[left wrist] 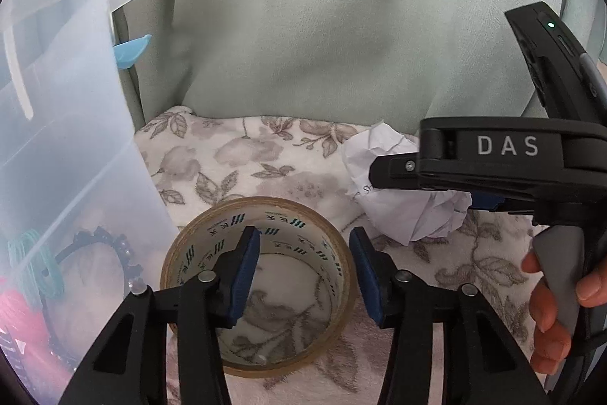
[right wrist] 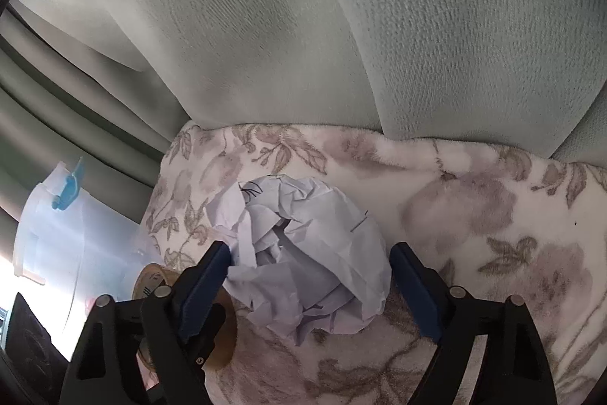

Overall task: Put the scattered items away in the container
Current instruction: 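Close the left tool on the tape roll rim while the right tool grasps the crumpled paper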

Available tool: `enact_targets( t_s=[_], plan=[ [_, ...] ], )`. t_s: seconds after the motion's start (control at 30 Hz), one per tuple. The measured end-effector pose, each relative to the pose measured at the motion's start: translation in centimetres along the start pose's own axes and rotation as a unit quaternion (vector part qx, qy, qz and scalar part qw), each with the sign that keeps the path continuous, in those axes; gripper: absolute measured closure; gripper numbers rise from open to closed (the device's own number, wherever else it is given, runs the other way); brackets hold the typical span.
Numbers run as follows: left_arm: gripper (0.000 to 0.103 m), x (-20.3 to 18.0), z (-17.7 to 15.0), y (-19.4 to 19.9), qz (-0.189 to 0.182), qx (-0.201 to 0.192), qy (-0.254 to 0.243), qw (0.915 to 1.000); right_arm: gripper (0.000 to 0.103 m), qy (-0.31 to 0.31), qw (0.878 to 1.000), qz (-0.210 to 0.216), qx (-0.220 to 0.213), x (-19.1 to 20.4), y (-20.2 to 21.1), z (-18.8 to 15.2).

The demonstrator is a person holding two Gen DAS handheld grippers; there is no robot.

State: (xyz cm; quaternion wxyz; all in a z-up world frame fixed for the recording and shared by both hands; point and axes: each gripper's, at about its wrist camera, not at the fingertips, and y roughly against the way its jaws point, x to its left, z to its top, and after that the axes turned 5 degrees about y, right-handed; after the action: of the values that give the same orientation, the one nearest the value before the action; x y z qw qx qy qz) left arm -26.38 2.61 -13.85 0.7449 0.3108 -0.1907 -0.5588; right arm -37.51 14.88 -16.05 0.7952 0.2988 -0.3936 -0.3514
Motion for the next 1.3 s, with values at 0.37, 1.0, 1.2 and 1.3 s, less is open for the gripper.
enact_targets(
  t_s=[0.37,1.0,1.2,1.3],
  plan=[
    [0.080,-0.1,0.0,0.2,-0.018,0.004,-0.011,0.9998,0.025,0.009,1.000,-0.014,-0.014,0.6,2.1,-1.5],
    [0.093,-1.1,-1.8,3.4,-0.032,0.041,-0.036,0.9980,0.025,-0.050,0.997,-0.011,-0.052,1.4,10.4,-6.0],
    [0.098,0.2,-2.3,5.5,-0.040,0.044,-0.021,0.9980,0.025,-0.087,0.994,0.000,-0.066,2.1,11.9,-8.8],
    [0.098,0.9,-2.5,6.5,-0.048,0.049,-0.010,0.9976,0.025,-0.092,0.994,0.000,-0.061,2.8,12.2,-10.7]
  ],
)
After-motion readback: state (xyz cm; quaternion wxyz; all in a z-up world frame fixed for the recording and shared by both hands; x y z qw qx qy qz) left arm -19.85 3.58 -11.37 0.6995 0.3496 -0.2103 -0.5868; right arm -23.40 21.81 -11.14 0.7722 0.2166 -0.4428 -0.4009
